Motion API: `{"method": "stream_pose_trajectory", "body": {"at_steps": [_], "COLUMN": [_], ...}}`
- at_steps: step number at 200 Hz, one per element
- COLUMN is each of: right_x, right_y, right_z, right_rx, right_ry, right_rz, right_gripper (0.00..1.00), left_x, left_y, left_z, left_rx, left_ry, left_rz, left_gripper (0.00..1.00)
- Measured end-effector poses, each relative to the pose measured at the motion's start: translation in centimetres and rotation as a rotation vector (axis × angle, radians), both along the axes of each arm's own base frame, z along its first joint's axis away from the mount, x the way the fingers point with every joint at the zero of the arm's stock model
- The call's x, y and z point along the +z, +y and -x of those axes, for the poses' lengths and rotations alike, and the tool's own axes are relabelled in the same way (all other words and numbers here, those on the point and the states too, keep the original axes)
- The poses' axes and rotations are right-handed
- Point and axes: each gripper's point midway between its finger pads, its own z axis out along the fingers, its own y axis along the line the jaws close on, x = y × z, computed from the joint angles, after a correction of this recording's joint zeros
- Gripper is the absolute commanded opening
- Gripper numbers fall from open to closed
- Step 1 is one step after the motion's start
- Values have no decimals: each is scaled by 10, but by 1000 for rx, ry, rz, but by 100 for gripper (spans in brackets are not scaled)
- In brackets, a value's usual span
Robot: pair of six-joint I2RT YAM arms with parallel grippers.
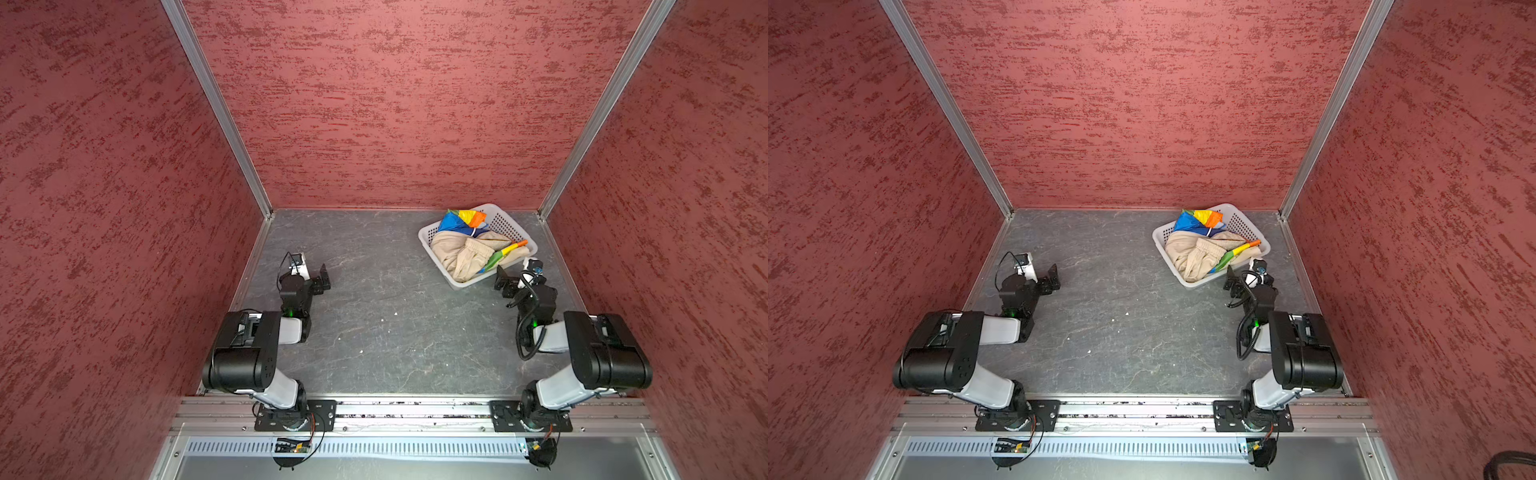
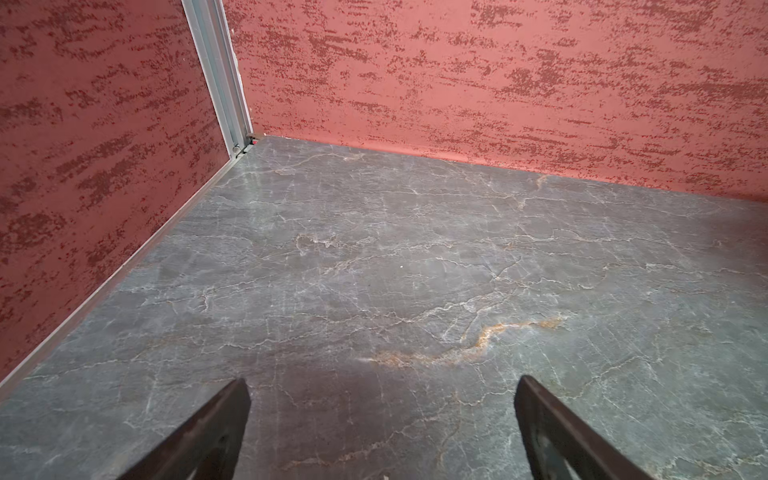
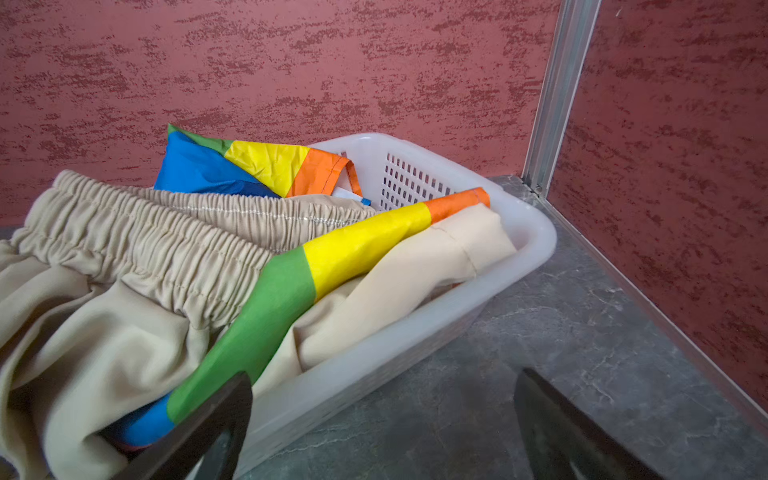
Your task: Fold and stack the shorts
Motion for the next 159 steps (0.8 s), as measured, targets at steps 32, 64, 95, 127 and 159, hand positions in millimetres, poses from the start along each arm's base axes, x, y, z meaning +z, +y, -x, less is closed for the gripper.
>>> {"method": "stream_pose_trajectory", "body": {"at_steps": [32, 64, 95, 127, 159], "right_x": [0, 0, 0, 0, 0], "right_y": [0, 0, 0, 0, -4], "right_z": [0, 0, 0, 0, 1], "right_rx": [0, 1, 1, 1, -24], "right_ry": [0, 1, 1, 1, 6], "right_rz": [0, 0, 0, 0, -3], "right_gripper": [99, 99, 99, 99, 99], "left_x": [0, 0, 0, 0, 0], "left_y": [0, -2, -4, -4, -6], "left_z": [0, 0, 0, 0, 0], "left_rx": [-13, -25, -36, -37, -41], "left_ry": [0, 0, 0, 0, 1], "left_rz": [6, 10, 13, 14, 11], "left_gripper": [99, 100, 99, 99, 99]}}
